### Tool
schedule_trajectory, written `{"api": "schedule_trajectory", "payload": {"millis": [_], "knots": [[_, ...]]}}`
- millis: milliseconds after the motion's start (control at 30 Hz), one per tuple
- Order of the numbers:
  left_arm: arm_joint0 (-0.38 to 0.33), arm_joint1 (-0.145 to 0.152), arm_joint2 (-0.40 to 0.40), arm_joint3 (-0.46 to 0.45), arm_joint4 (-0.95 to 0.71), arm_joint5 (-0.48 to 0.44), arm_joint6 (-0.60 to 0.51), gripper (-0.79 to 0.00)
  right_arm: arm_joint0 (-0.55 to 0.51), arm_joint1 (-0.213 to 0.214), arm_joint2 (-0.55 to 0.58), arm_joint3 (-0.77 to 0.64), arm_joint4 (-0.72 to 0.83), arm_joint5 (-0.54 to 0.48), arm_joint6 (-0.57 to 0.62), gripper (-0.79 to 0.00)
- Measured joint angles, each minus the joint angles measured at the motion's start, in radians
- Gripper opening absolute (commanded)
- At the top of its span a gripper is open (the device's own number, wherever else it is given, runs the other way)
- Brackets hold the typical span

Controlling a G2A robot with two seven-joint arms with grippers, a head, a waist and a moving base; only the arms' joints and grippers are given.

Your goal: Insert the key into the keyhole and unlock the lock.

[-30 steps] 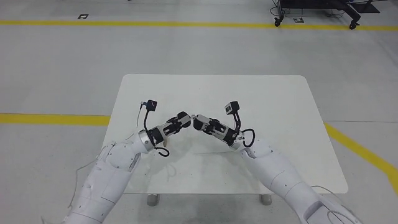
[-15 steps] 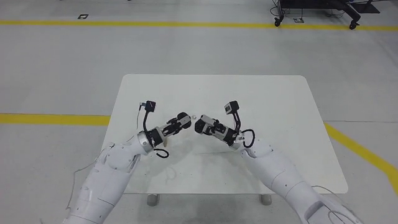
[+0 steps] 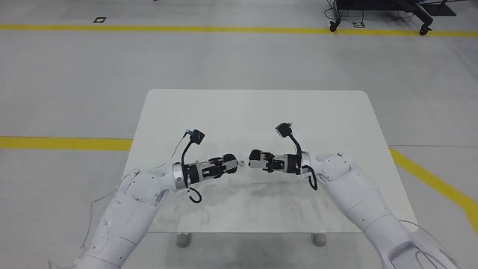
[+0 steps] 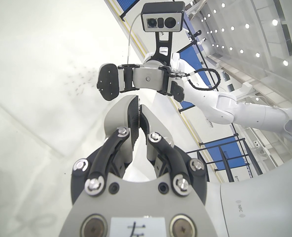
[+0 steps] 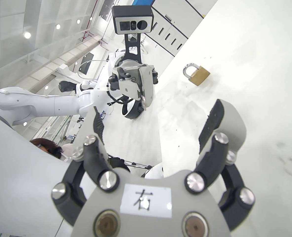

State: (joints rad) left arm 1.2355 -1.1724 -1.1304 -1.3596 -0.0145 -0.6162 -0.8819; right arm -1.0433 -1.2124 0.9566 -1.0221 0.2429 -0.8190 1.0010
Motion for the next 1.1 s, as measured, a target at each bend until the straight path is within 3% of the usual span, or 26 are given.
{"api": "schedule_trajectory", "payload": {"millis": [300,567,767,1100], "knots": [[-0.011,0.004,0.021,0.009,0.002,0.005,-0.017,-0.785,0.008,0.017,-0.046,-0.027,0.008,-0.001,-0.001,-0.394],[-0.02,0.007,0.035,0.012,-0.001,-0.009,-0.014,-0.785,0.023,0.03,-0.074,-0.021,0.017,-0.011,-0.011,-0.394],[-0.02,0.01,0.037,0.012,-0.007,-0.022,-0.007,-0.785,0.034,0.034,-0.096,-0.018,0.023,-0.015,-0.015,-0.449],[-0.023,0.015,0.045,0.012,-0.001,-0.028,0.003,-0.785,0.055,0.042,-0.136,-0.015,0.043,-0.019,-0.019,-0.785]]}}
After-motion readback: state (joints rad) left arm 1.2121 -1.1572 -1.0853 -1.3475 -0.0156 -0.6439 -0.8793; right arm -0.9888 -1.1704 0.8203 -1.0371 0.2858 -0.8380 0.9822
